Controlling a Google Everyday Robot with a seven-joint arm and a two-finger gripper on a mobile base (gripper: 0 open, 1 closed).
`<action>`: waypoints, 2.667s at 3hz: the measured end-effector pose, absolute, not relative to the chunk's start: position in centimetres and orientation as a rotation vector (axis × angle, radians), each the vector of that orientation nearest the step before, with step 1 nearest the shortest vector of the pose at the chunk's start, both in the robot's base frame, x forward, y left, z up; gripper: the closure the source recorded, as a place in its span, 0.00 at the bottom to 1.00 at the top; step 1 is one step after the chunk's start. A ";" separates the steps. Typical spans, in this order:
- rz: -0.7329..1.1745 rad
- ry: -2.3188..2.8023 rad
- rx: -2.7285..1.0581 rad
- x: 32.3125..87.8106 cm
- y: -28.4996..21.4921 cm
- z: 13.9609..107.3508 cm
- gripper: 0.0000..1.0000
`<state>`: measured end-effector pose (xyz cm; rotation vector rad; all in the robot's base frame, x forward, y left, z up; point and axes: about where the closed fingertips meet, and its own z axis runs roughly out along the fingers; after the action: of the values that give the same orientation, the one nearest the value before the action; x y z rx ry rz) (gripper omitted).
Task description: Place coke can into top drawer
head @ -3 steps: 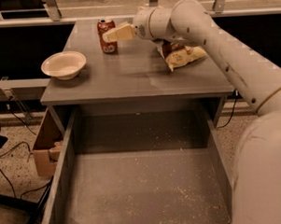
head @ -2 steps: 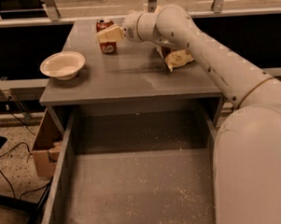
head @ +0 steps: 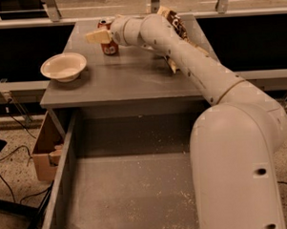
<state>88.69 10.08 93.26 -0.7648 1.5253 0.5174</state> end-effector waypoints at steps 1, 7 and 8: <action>0.489 1.523 -0.738 90.7 11.1 92.5 0.37; 0.424 1.256 -0.917 72.0 4.4 106.4 1.00; 0.445 1.302 -0.973 68.0 1.0 102.8 1.00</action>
Offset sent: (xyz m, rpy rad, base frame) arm 0.0548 0.0068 -0.0213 0.0073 -0.0194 -0.1147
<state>68.01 0.99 102.82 -0.9732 1.3016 0.4451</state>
